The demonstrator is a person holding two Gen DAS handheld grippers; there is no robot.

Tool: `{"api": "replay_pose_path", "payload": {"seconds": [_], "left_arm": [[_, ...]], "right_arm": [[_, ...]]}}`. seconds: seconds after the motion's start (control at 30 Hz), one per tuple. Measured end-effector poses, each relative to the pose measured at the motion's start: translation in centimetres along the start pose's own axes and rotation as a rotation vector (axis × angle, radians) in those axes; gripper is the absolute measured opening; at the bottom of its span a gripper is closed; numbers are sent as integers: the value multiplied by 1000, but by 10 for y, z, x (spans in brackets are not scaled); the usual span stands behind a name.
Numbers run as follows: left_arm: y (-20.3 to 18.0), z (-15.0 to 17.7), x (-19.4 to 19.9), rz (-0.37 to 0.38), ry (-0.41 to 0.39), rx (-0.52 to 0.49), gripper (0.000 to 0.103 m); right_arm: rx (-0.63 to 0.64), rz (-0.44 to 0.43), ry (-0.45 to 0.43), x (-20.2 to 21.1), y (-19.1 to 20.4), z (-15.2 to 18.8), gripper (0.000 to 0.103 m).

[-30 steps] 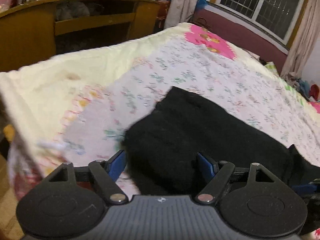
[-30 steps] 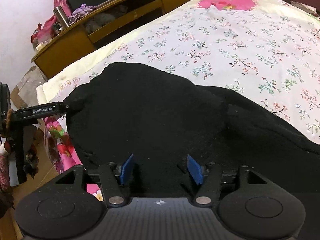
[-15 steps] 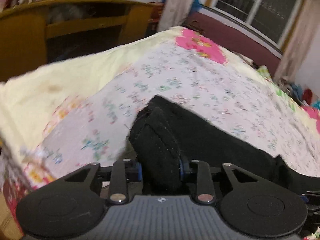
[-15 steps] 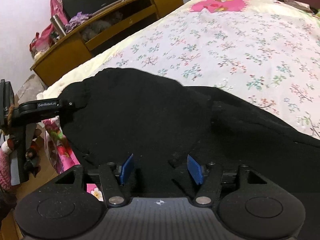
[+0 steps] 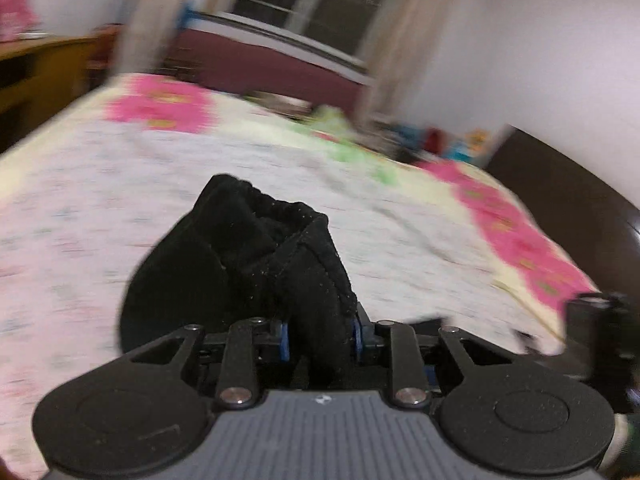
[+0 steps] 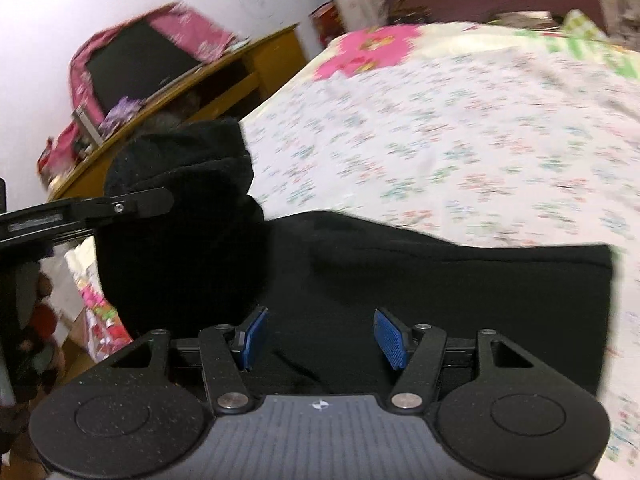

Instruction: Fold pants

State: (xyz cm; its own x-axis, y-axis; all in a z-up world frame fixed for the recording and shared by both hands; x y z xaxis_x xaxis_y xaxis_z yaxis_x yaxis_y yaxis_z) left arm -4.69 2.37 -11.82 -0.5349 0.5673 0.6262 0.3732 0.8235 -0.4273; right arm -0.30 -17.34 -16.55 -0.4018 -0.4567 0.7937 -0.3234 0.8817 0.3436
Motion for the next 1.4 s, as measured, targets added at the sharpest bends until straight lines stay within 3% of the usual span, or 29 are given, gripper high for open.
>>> {"api": "replay_pose_path", "payload": {"seconds": [0.13, 0.27, 0.4, 0.6, 0.73, 0.83, 1.03, 1.27, 1.4], "left_arm": [[-56, -1, -52, 135, 93, -67, 35], [-92, 4, -105, 211, 172, -87, 35], [-116, 14, -137, 230, 225, -113, 35], [-143, 38, -167, 188, 325, -243, 37], [-164, 59, -157, 86, 326, -426, 51], [-172, 68, -138, 96, 328, -490, 58], [-162, 69, -90, 88, 315, -469, 61], [-109, 39, -40, -93, 216, -368, 67], [-71, 20, -24, -115, 182, -265, 75]], "right_arm": [[-94, 55, -37, 22, -38, 20, 55], [-194, 109, -62, 44, -78, 48, 55], [-290, 149, -84, 59, -111, 70, 55], [-369, 177, -86, 61, -135, 83, 55], [-394, 204, -77, 62, -139, 88, 55], [-404, 228, -74, 70, -143, 95, 55], [-375, 220, -129, 88, -133, 86, 57], [-260, 163, -160, 86, -104, 49, 67], [-276, 108, -176, 94, -102, 42, 77]]}}
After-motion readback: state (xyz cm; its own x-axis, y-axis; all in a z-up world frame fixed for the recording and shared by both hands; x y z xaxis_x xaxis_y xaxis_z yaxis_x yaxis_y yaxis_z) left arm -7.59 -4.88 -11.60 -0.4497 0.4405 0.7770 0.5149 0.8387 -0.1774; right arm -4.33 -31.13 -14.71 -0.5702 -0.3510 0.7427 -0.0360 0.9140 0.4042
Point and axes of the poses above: each gripper's, at about its wrist camera, not at the fingertips, and x roughly against the way its jaws point, y to its left, z to its underside, the point moved 4 cm from there along -x, roughly the way its jaws point, and after that the axes turned 12 degrees about y, right-handed, at the moved point
